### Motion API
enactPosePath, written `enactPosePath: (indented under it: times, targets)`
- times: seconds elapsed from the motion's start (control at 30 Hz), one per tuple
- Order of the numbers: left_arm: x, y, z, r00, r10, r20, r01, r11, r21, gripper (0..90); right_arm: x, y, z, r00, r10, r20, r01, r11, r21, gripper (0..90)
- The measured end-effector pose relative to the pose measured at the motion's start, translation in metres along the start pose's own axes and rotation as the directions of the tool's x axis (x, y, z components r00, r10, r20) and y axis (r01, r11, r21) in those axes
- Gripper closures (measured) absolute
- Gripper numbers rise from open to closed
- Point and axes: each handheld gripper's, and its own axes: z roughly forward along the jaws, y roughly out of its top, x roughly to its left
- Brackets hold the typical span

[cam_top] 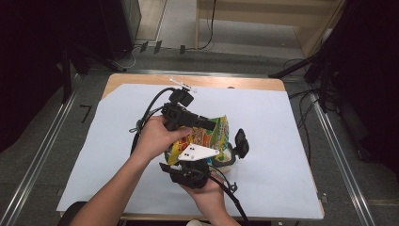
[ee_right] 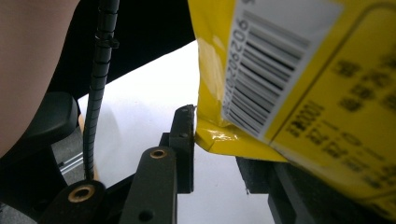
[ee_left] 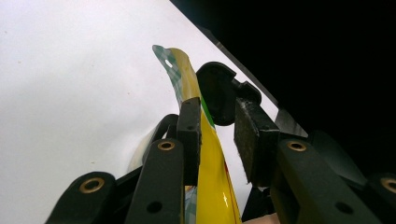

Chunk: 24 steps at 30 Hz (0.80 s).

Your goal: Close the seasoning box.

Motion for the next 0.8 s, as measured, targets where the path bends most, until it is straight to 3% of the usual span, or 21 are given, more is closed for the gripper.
enactPosePath:
  times: [0.8]
  targets:
    - [0.0027, -0.0005, 0.0006, 0.9999, -0.008, 0.010, 0.008, 0.9999, -0.009, 72.7, -0.0015, -0.0002, -0.0004, 0.9998, -0.020, 0.009, 0.020, 1.000, 0.013, 71.2]
